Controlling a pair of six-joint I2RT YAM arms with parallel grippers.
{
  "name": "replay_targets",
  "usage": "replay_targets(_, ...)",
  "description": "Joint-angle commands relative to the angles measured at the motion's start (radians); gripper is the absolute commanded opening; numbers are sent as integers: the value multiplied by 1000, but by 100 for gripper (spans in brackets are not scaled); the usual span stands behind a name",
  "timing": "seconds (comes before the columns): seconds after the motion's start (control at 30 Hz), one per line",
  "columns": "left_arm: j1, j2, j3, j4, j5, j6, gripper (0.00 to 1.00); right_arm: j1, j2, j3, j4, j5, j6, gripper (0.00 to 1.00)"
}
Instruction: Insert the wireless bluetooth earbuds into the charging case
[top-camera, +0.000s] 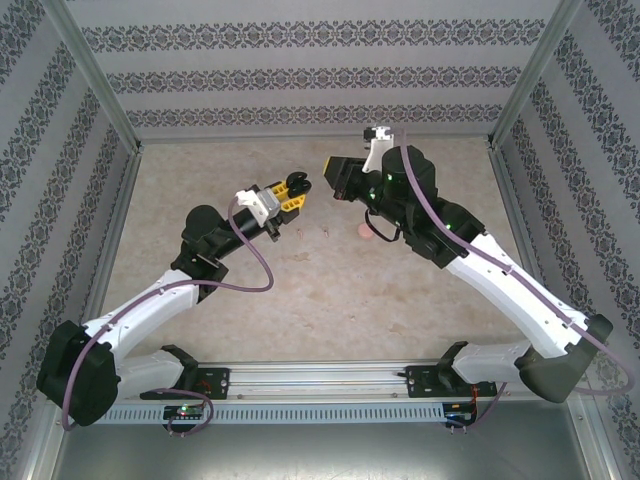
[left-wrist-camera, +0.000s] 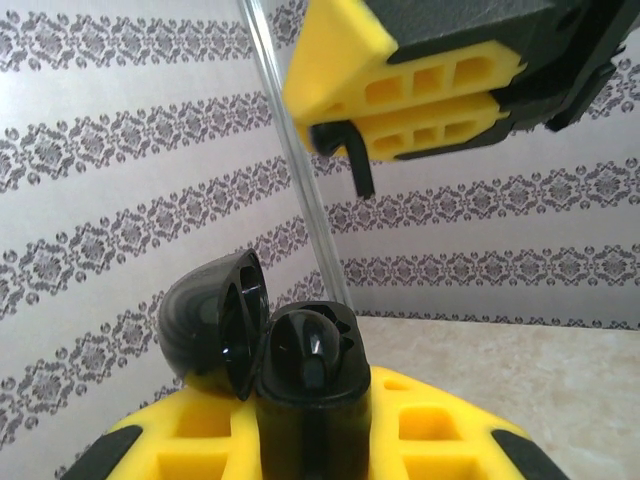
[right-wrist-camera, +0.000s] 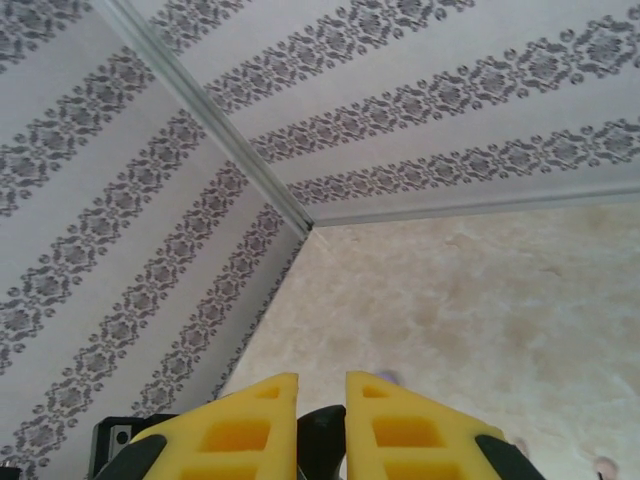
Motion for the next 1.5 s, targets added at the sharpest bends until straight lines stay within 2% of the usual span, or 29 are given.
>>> replay_targets(0.0, -17, 9, 37, -3, 30, 39, 0, 33, -27, -42, 111, -5, -31, 16)
replay_targets(0.27, -32, 21, 55, -20, 29, 44, 0, 76, -15, -72, 171, -1, -48, 16)
replay_targets(1.47, -37, 3, 63, -27, 8, 21, 0, 78, 14, -153, 213, 29, 2, 15)
